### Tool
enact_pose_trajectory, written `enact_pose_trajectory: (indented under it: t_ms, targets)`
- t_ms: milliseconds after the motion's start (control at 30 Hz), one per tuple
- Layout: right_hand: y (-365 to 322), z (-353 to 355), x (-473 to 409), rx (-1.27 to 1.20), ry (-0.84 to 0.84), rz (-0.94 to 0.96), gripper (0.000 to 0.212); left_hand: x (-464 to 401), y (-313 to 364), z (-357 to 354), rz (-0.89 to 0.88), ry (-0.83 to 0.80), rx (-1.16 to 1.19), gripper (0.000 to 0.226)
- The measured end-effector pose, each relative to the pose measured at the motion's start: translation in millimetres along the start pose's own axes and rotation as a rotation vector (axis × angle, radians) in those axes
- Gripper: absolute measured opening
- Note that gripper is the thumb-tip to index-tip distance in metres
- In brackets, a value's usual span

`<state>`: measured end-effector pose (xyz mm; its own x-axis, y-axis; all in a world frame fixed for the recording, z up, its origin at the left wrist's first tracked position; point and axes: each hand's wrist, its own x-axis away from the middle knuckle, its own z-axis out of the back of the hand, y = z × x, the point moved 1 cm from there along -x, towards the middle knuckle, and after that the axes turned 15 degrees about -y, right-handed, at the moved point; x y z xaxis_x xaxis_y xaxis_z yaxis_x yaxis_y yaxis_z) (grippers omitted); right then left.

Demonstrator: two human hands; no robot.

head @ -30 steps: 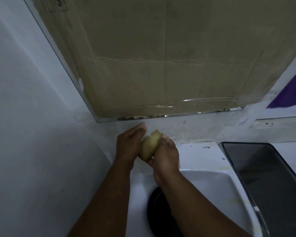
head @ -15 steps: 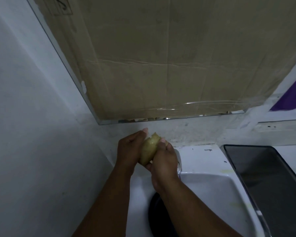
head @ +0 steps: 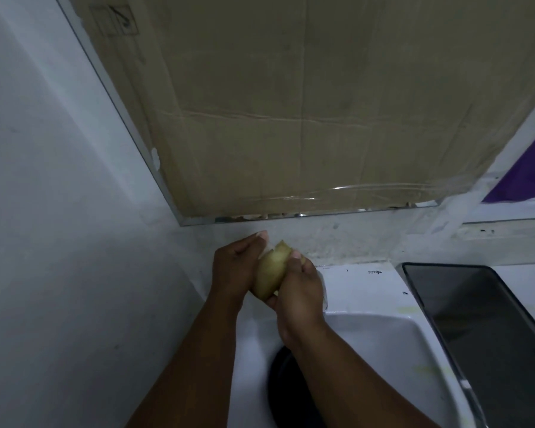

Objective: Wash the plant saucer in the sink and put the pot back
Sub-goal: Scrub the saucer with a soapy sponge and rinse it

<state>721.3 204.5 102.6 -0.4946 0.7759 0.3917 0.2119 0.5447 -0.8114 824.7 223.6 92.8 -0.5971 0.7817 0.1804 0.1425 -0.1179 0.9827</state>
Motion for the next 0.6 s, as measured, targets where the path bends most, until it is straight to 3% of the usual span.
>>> enact_pose_trajectory:
  t_ms: [267,400,600]
  targets:
    - [-12.5,6.6,5.8,0.023,-0.015,0.003,0.020,12.4,-2.5,-0.3,-0.100,0.018,-0.225,0.030]
    - [-15.0,10.1,10.6,0.003,-0.042,-0.006,0.022,21.0,-8.3,0.9,-0.088,0.007,-0.306,0.056]
    - [-18.9,19.6,21.3,-0.025,-0.095,-0.039,0.028,42.9,-10.5,-1.5,-0.136,0.054,-0.378,0.075]
